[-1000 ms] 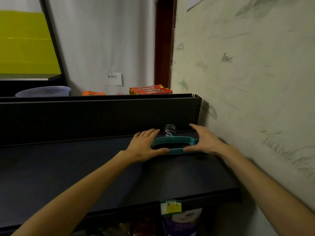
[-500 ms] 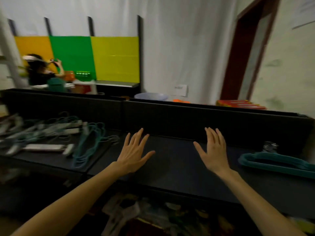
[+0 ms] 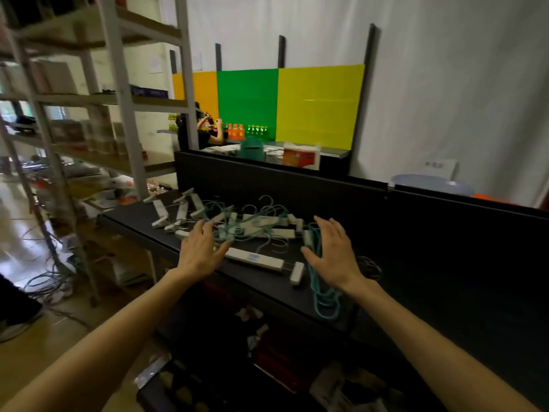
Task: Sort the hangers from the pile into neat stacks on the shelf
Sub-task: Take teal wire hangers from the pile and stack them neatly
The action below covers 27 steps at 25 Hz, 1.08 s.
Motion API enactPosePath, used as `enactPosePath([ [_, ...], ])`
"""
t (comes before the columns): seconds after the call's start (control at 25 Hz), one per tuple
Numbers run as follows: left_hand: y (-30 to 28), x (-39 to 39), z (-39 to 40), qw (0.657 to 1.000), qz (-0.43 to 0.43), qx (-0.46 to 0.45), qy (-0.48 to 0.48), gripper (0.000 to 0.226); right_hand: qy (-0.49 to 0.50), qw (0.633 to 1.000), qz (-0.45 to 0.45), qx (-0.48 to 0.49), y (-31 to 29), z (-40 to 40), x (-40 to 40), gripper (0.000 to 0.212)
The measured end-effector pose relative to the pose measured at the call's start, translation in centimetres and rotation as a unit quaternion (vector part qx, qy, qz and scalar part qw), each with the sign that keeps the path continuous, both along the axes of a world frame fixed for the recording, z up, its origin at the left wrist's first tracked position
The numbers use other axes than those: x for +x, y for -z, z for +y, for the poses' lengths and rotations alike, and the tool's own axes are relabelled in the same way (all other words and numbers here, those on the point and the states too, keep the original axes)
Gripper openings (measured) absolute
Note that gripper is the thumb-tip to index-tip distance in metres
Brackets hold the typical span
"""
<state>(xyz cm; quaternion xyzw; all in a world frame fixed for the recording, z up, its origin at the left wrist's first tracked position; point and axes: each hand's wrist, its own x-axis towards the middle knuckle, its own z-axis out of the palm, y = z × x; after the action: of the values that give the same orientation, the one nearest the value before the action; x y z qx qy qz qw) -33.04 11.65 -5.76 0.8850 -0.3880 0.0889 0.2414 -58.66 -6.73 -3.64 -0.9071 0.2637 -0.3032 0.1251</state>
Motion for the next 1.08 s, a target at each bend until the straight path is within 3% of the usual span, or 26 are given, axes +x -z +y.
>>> enactPosePath([
  [0.2,-0.7,12.1,-0.5,0.998,-0.028,0.015,0.046,0.065,-0.068,0.995,0.065,-0.014,-1.2,-1.3,16.0,0.066],
  [0.36,-2.2,21.7,-3.1,0.991,-0.076,0.079,0.079,0.055,-0.065,0.986,0.15,-0.021,-1.6,-1.0,27.2,0.085],
  [0.48,-1.9,26.5,-4.4,0.99,-0.049,0.064,0.112,0.04,-0.034,0.968,0.248,-0.001,-0.7,0.0,32.6,0.103],
  [0.56,-1.6,28.8,-5.3,0.983,-0.078,0.057,0.157,0.028,0.0,0.953,0.301,0.02,-0.6,0.5,34.4,0.108],
  [0.72,-1.5,32.5,-6.2,0.966,-0.044,0.066,0.247,0.021,0.085,0.937,0.328,0.087,-1.5,1.3,36.1,0.1],
  [0.84,-1.4,33.6,-5.5,0.932,-0.016,0.126,0.339,0.018,0.141,0.92,0.328,0.159,-2.0,2.6,36.6,0.096],
  [0.96,-1.0,34.2,-5.3,0.894,-0.044,0.196,0.401,0.024,0.183,0.919,0.267,0.225,-2.7,3.7,37.2,0.095],
  [1.08,-0.1,34.3,-5.8,0.899,-0.034,0.175,0.399,0.026,0.193,0.924,0.227,0.238,-2.3,4.0,37.2,0.096],
])
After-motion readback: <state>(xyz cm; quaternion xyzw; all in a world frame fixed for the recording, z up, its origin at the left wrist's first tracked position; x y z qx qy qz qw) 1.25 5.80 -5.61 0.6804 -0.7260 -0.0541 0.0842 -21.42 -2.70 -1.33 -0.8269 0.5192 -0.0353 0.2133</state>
